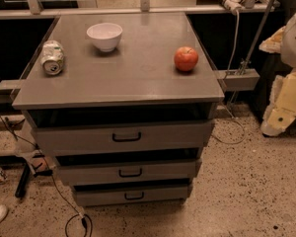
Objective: Open bottom drawer
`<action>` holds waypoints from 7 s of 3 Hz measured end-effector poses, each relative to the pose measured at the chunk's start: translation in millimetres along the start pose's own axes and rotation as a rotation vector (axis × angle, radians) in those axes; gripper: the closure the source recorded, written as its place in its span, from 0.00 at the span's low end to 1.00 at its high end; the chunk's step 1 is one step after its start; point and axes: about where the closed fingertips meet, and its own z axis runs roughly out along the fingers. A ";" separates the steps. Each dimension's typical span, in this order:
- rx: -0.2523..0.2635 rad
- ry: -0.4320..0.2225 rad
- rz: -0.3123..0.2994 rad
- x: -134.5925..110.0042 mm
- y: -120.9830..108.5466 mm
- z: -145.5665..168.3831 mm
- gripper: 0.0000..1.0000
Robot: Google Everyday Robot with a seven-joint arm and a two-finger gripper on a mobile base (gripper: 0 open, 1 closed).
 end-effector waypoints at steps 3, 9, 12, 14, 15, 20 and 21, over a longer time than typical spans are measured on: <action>0.046 0.036 0.011 -1.9 19.3 18.1 0.00; -0.339 -0.063 0.313 -42.6 183.2 330.9 0.00; -0.414 -0.100 0.357 -71.5 212.8 447.3 0.00; -0.456 -0.115 0.409 -73.9 222.7 504.9 0.00; -0.453 -0.151 0.442 -69.3 220.0 539.2 0.00; -0.348 -0.208 0.513 -42.7 175.2 692.4 0.00; -0.276 -0.232 0.520 -43.1 156.8 712.5 0.00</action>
Offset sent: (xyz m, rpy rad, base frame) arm 0.0019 -0.0011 -0.0004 -0.0647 -0.0428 -0.0048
